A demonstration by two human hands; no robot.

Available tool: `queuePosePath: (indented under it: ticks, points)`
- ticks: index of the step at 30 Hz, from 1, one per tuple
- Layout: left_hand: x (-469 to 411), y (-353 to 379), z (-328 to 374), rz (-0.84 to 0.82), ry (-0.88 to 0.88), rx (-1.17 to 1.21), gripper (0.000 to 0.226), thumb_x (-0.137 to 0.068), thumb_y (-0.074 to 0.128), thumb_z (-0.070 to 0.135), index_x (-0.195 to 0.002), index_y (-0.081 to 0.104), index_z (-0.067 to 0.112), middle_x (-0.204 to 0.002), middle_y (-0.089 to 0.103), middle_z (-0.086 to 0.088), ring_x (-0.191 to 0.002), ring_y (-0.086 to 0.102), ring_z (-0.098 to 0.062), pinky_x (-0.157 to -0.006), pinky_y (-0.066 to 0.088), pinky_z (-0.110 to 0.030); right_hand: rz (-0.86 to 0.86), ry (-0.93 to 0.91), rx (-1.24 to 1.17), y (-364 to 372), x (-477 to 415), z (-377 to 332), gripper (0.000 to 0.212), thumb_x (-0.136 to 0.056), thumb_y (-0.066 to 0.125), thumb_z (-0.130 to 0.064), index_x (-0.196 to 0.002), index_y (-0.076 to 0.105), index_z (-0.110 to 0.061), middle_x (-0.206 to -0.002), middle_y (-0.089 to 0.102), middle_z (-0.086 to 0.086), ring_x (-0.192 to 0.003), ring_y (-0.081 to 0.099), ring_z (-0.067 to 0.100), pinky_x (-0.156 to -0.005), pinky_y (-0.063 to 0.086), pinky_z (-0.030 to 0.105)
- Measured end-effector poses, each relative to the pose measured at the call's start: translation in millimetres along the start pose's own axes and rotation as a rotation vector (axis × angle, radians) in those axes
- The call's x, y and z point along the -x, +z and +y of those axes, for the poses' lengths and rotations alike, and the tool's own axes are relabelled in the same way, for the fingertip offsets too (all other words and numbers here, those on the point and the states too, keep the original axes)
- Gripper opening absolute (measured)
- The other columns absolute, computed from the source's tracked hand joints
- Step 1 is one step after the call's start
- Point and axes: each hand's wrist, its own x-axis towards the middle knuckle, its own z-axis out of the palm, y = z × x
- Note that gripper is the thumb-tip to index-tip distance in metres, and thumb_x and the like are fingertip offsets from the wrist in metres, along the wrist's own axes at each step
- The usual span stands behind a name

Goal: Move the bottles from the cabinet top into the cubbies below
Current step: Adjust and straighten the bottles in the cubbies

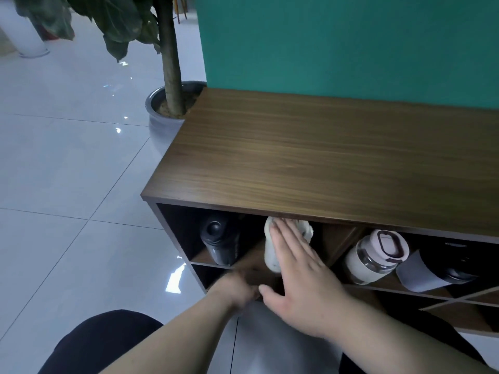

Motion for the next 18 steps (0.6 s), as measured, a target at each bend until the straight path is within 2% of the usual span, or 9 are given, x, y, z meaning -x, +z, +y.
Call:
queuePosePath:
  ticks: [2,5,8,10,13,16,18]
  points:
    - [35,-28,14,-0.019,-0.062,-0.021,0.05,-0.075,0.056,0.046,-0.122,0.066,0.032,-0.126,0.072,0.003,-0.112,0.069,-0.02,-0.094,0.059,-0.036,-0.06,0.002,-0.131,5,-6,-20,0.097,-0.091,0.054,-0.046,-0.156,-0.016,-0.026,-0.163,-0.022,-0.016,-0.145,-0.027,-0.006,-0.121,-0.008,0.022]
    - [69,-56,19,0.058,-0.052,0.031,0.046,-0.081,0.057,0.037,-0.123,0.067,0.02,-0.122,0.073,-0.005,-0.102,0.068,-0.022,-0.082,0.057,-0.029,-0.057,0.148,-0.391,16,-26,-47,0.097,-0.089,0.061,-0.04,-0.159,-0.005,-0.03,-0.167,0.0,-0.016,-0.147,-0.005,-0.008,-0.114,0.002,0.012]
    - [80,-67,9,0.156,-0.19,0.247,0.084,-0.069,0.069,0.046,-0.139,0.048,0.005,-0.128,0.066,-0.01,-0.11,0.067,-0.027,-0.086,0.059,-0.037,0.021,0.326,-0.503,32,-50,-61,0.103,-0.084,0.07,-0.038,-0.16,0.002,-0.025,-0.167,0.017,-0.003,-0.152,0.013,0.009,-0.108,0.009,0.014]
    - [82,-71,6,0.224,-0.229,0.329,0.102,-0.066,0.07,0.056,-0.147,0.033,0.007,-0.136,0.06,-0.011,-0.119,0.063,-0.03,-0.095,0.058,-0.043,0.059,0.401,-0.531,41,-63,-63,0.106,-0.081,0.075,-0.038,-0.16,0.005,-0.022,-0.166,0.021,-0.001,-0.151,0.02,0.013,-0.106,0.015,0.015]
    - [81,-77,4,0.286,-0.197,0.341,0.12,-0.059,0.056,0.072,-0.156,0.019,0.012,-0.143,0.059,-0.014,-0.126,0.061,-0.035,-0.103,0.053,-0.048,0.123,0.49,-0.588,49,-82,-61,0.104,-0.072,0.08,-0.043,-0.156,0.021,-0.025,-0.155,0.04,-0.001,-0.143,0.038,0.019,-0.107,0.029,0.021]
    - [75,-77,6,0.304,-0.141,0.352,0.123,-0.052,0.053,0.077,-0.157,0.018,0.024,-0.147,0.057,-0.011,-0.128,0.06,-0.035,-0.102,0.054,-0.051,0.179,0.527,-0.623,51,-96,-56,0.089,-0.063,0.082,-0.05,-0.139,0.043,-0.024,-0.137,0.054,-0.004,-0.128,0.052,0.018,-0.102,0.044,0.032]
    - [75,-77,8,0.305,-0.102,0.365,0.122,-0.049,0.052,0.078,-0.156,0.019,0.032,-0.148,0.056,-0.008,-0.13,0.059,-0.034,-0.102,0.054,-0.052,0.162,0.541,-0.614,51,-104,-56,0.086,-0.064,0.084,-0.05,-0.136,0.047,-0.021,-0.134,0.054,-0.004,-0.123,0.053,0.017,-0.093,0.041,0.028]
